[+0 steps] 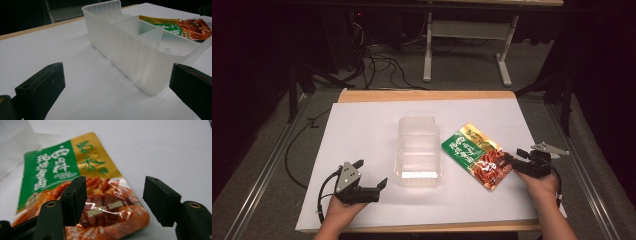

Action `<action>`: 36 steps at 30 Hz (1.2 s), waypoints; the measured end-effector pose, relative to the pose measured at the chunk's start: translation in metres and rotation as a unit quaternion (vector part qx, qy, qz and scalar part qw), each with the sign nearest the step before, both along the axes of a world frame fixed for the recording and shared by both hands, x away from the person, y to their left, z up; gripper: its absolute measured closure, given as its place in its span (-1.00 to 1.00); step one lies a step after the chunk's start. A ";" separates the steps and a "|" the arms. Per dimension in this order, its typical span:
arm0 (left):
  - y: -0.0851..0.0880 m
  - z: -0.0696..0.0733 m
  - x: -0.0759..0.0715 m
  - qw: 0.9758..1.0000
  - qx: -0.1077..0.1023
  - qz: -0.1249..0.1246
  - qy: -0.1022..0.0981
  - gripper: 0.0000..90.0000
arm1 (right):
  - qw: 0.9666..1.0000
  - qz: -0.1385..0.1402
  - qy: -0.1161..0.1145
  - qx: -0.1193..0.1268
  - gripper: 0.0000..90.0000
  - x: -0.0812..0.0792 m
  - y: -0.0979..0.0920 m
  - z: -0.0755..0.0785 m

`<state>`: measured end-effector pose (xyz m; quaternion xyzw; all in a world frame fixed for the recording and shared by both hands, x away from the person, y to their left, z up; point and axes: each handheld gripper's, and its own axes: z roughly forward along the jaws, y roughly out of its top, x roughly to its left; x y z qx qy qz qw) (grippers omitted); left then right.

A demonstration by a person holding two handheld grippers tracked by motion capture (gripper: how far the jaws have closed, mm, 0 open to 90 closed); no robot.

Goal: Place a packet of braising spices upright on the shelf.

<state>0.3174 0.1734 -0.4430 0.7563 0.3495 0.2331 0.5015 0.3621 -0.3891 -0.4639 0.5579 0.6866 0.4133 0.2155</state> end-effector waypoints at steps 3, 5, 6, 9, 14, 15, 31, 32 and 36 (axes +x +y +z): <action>-0.001 0.000 0.000 1.000 0.001 -0.002 -0.001 -0.98 | 0.999 -0.019 0.028 0.010 -0.10 0.006 -0.011 -0.006; -0.001 0.000 0.000 1.000 0.001 -0.002 -0.001 -0.98 | 0.999 -0.027 0.034 0.007 -0.03 0.008 -0.016 -0.009; -0.001 0.000 0.000 1.000 0.001 -0.001 -0.001 -0.98 | 0.999 -0.025 0.035 0.011 0.00 0.010 -0.018 -0.010; 0.000 0.000 0.000 1.000 0.001 -0.001 -0.001 -0.98 | 0.998 -0.026 0.048 0.030 0.06 0.014 -0.022 -0.011; -0.001 -0.001 0.000 1.000 0.002 -0.005 0.001 -0.97 | 0.997 -0.026 0.067 0.036 0.14 0.018 -0.023 -0.014; -0.001 -0.001 -0.001 1.000 0.004 -0.006 0.000 -0.97 | 0.997 -0.021 0.069 0.041 0.20 0.018 -0.023 -0.014; 0.000 0.000 -0.002 1.000 0.001 -0.006 -0.002 -0.96 | 0.998 0.031 0.056 -0.008 1.00 -0.007 -0.008 -0.010; 0.001 0.001 -0.002 1.000 0.000 -0.006 -0.002 -0.96 | 0.998 0.038 0.057 -0.012 1.00 -0.012 -0.007 -0.010; 0.002 0.002 -0.002 1.000 -0.002 -0.010 -0.005 -0.96 | 0.997 0.052 0.057 -0.019 1.00 -0.027 -0.002 -0.007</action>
